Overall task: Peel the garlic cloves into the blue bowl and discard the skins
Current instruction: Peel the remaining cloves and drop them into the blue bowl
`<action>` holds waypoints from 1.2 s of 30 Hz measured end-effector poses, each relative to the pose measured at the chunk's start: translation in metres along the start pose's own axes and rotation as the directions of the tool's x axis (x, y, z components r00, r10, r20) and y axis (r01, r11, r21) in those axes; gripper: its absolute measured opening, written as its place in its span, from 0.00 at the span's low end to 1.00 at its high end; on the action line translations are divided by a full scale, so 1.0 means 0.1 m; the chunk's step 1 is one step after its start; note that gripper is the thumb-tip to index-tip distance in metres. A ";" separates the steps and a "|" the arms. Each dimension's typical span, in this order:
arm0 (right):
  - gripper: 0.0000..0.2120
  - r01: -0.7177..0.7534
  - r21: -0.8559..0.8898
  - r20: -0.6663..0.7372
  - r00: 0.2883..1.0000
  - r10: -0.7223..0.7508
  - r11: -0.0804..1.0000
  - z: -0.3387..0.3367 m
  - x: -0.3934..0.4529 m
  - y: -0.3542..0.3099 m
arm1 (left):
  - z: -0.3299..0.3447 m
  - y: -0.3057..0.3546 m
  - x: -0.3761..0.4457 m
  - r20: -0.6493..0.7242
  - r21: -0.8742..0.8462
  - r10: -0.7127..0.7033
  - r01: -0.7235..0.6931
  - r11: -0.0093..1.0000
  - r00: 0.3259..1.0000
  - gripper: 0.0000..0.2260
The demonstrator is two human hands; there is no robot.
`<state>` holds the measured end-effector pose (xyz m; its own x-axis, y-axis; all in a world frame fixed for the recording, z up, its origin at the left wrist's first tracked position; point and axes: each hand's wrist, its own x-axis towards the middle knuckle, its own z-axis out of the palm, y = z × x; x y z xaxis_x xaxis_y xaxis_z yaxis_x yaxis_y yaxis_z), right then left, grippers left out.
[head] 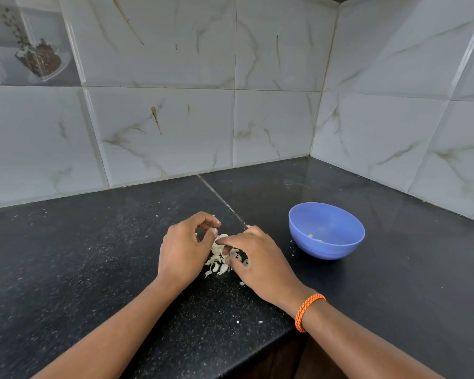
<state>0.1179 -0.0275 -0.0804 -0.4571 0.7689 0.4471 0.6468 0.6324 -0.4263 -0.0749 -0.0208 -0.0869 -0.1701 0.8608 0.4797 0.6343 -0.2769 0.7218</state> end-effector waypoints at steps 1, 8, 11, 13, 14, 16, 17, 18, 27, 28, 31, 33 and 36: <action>0.19 0.010 -0.008 0.000 1.000 -0.010 1.000 0.00 0.00 0.00 | 0.00 0.00 0.00 0.001 0.002 -0.001 0.001 1.000 1.000 0.09; 0.16 0.066 -0.053 -0.007 0.998 -0.066 0.996 0.06 0.03 0.03 | 0.02 -0.01 0.01 0.000 0.010 -0.006 0.006 1.000 1.000 0.09; 0.17 0.049 0.012 -0.072 0.996 -0.048 0.999 0.04 0.03 0.04 | 0.02 -0.02 0.01 0.004 -0.005 -0.003 0.003 1.000 1.000 0.09; 0.17 0.016 0.126 -0.154 0.988 0.003 0.992 0.03 0.04 0.07 | 0.01 -0.01 0.01 0.011 -0.042 0.008 -0.008 0.999 1.000 0.09; 0.18 -0.002 0.201 -0.190 0.981 0.041 0.980 0.02 0.04 0.09 | 0.00 0.00 0.01 0.019 -0.065 0.020 -0.018 0.998 1.000 0.09; 0.19 -0.038 0.342 -0.220 0.968 0.119 0.939 0.00 0.04 0.13 | -0.01 0.02 0.00 0.044 -0.098 0.048 -0.043 0.994 0.998 0.08; 0.20 -0.053 0.393 -0.218 0.965 0.149 0.918 -0.01 0.04 0.14 | 0.00 0.03 0.00 0.060 -0.106 0.058 -0.052 0.993 0.996 0.08; 0.20 -0.060 0.426 -0.215 0.962 0.166 0.903 -0.01 0.04 0.14 | 0.00 0.04 -0.01 0.080 -0.114 0.066 -0.057 0.992 0.995 0.08; 0.20 -0.014 0.469 -0.292 0.941 0.170 0.883 -0.02 0.04 0.12 | 0.01 0.09 -0.04 0.198 -0.104 0.117 -0.098 0.990 0.973 0.05; 0.20 -0.012 0.466 -0.294 0.941 0.168 0.884 -0.02 0.04 0.11 | 0.01 0.09 -0.04 0.198 -0.113 0.120 -0.099 0.989 0.973 0.04; 0.20 -0.007 0.460 -0.304 0.938 0.165 0.888 -0.02 0.04 0.11 | 0.00 0.09 -0.04 0.195 -0.136 0.127 -0.101 0.986 0.972 0.03; 0.19 -0.004 0.449 -0.306 0.939 0.159 0.894 -0.02 0.03 0.11 | 0.00 0.10 -0.04 0.195 -0.139 0.124 -0.098 0.986 0.973 0.04; 0.18 -0.010 0.452 -0.301 0.940 0.163 0.892 -0.02 0.04 0.11 | 0.01 0.10 -0.05 0.174 -0.126 0.137 -0.116 0.985 0.975 0.03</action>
<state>0.1244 -0.0183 -0.0816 -0.1403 0.7974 0.5870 0.3056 0.5987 -0.7404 -0.0676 -0.0271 -0.0825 0.0524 0.8755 0.4803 0.5495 -0.4269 0.7182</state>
